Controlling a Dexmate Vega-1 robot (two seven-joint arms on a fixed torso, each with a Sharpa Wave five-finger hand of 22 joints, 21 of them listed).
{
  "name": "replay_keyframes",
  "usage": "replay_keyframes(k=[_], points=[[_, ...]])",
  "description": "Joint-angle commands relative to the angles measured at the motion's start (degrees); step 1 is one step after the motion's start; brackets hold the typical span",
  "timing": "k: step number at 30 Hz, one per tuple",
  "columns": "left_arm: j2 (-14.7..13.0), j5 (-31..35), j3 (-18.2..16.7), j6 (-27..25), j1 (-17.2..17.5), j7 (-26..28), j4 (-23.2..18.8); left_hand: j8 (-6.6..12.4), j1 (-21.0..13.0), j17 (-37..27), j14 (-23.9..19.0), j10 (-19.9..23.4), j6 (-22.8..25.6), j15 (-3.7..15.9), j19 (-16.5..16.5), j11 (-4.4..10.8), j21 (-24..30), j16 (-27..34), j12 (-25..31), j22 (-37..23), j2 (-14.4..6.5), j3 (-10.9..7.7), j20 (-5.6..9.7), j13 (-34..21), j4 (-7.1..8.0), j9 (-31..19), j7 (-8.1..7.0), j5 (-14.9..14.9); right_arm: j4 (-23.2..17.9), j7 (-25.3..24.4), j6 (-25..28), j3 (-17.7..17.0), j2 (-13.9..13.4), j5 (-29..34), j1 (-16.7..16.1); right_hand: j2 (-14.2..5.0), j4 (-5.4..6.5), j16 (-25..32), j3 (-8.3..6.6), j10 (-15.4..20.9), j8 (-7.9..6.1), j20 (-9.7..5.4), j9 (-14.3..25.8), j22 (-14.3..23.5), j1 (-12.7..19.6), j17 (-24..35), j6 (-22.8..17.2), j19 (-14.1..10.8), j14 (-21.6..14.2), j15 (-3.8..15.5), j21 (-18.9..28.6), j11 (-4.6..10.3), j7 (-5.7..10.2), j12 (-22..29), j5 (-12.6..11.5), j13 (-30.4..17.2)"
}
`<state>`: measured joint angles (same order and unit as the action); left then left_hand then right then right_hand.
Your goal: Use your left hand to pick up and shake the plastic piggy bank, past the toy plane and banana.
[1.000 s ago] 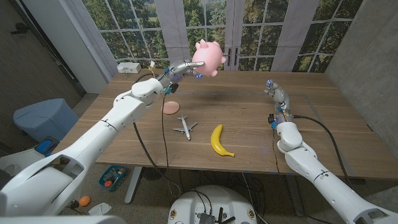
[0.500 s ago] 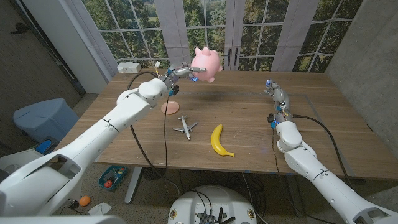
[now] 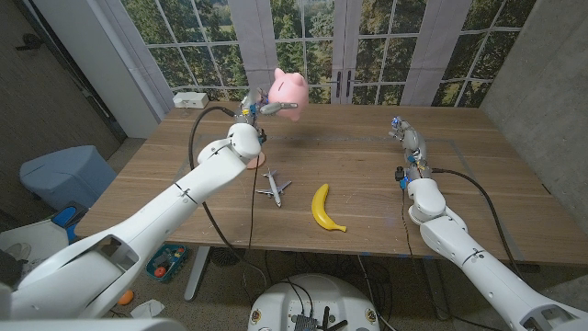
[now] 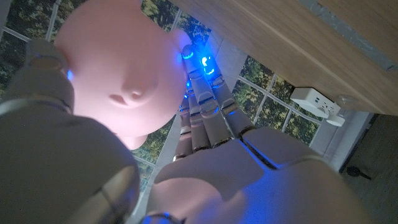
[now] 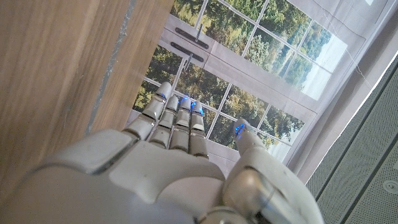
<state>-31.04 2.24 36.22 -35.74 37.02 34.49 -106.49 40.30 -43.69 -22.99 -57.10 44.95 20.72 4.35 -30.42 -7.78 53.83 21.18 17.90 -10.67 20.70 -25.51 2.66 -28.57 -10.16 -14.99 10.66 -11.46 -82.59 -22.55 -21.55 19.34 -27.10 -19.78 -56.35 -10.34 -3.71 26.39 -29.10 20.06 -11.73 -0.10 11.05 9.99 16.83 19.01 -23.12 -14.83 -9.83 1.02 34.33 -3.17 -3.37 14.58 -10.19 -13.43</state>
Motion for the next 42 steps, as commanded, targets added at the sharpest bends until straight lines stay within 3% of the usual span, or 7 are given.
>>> replay_keyframes(k=[1, 15, 25, 29, 34, 42], points=[[4.44, 10.12, 1.83, -2.56, 1.35, 9.61, 1.78, 0.38, -27.75, -0.17, -3.97, 20.39, 25.11, 9.47, -0.16, 19.20, 0.42, -0.25, 0.26, -0.04, -27.47, -0.53, 2.13, -0.20, 0.05, -0.41, -13.51, -0.26, 0.26, 0.14, 0.04, 0.12, 0.02, -0.10, 0.25, 0.14, 0.34, -0.06, -0.12, 0.38, 0.10, 0.03, 0.19, 0.11, 0.42, 0.18, -0.07, -0.29, -0.46, -0.08, -0.26, 0.00, -0.04, -0.24, -0.34, -0.31], [5.58, 11.20, 0.60, -3.43, 1.87, 6.95, 1.66, 0.32, -27.69, -0.15, -4.13, 20.61, 25.19, 9.47, -0.16, 19.20, 0.70, -0.36, 0.07, 0.01, -27.38, -0.50, 2.19, -0.19, 0.08, -0.34, -13.55, -0.25, 0.63, 0.21, -0.05, 0.17, 0.11, -0.25, 0.39, 0.14, 0.37, -0.13, -0.09, 0.48, 0.11, 0.01, 0.19, 0.12, 0.40, 0.21, -0.03, -0.35, -0.48, -0.12, -0.44, 0.00, -0.03, -0.23, -0.33, -0.31], [4.66, 4.81, -2.05, -3.92, 1.62, -1.38, -0.12, 0.36, -27.68, -0.25, -4.32, 20.90, 25.60, 9.47, -0.05, 19.20, 0.85, -0.35, 0.01, 0.05, -27.23, -0.46, 2.20, -0.23, 0.03, -0.20, -13.44, -0.25, 1.06, 0.19, -0.13, 0.16, 0.16, -0.30, 0.58, 0.14, 0.39, -0.18, -0.08, 0.47, 0.11, 0.02, 0.19, 0.12, 0.40, 0.22, -0.05, -0.35, -0.49, -0.16, -0.57, 0.04, 0.01, -0.25, -0.33, -0.31], [3.32, -0.13, -4.05, -0.87, 1.73, -6.18, -0.41, 0.33, -27.71, -0.23, -4.37, 20.95, 25.65, 9.48, 0.00, 19.19, 0.95, -0.41, -0.07, 0.06, -27.19, -0.46, 2.19, -0.25, 0.02, -0.16, -13.31, -0.26, 1.03, -0.04, -0.10, 0.06, 0.22, -0.39, 0.49, 0.15, 0.39, -0.22, -0.07, 0.44, 0.10, 0.04, 0.19, 0.12, 0.40, 0.23, -0.06, -0.39, -0.45, -0.16, -0.62, 0.06, -0.01, -0.27, -0.33, -0.31], [0.86, -7.32, -6.43, 6.87, 1.71, -13.71, 1.13, 0.36, -27.74, -0.20, -4.41, 21.01, 25.56, 9.45, 0.27, 19.20, 0.98, -0.50, -0.12, 0.08, -27.26, -0.51, 2.30, -0.32, 0.05, -0.31, -13.27, -0.28, 1.08, -0.08, -0.22, 0.01, 0.13, -0.32, 0.45, 0.15, 0.40, -0.27, -0.06, 0.39, 0.12, 0.02, 0.19, 0.13, 0.39, 0.23, -0.02, -0.35, -0.42, -0.11, -0.71, 0.03, 0.04, -0.30, -0.33, -0.31], [-1.67, -16.31, -8.13, 22.07, 0.96, -25.10, 7.21, 0.41, -27.79, -0.25, -4.41, 20.93, 25.32, 9.46, 0.63, 19.18, 1.07, -0.61, -0.26, 0.09, -27.28, -0.55, 2.56, -0.47, 0.05, -0.61, -13.28, -0.28, 1.15, -0.22, -0.23, -0.04, 0.21, -0.35, 0.48, 0.16, 0.42, -0.28, -0.03, 0.39, 0.13, 0.03, 0.19, 0.13, 0.37, 0.25, 0.02, -0.37, -0.53, -0.06, -0.83, 0.14, 0.06, -0.31, -0.32, -0.32]])
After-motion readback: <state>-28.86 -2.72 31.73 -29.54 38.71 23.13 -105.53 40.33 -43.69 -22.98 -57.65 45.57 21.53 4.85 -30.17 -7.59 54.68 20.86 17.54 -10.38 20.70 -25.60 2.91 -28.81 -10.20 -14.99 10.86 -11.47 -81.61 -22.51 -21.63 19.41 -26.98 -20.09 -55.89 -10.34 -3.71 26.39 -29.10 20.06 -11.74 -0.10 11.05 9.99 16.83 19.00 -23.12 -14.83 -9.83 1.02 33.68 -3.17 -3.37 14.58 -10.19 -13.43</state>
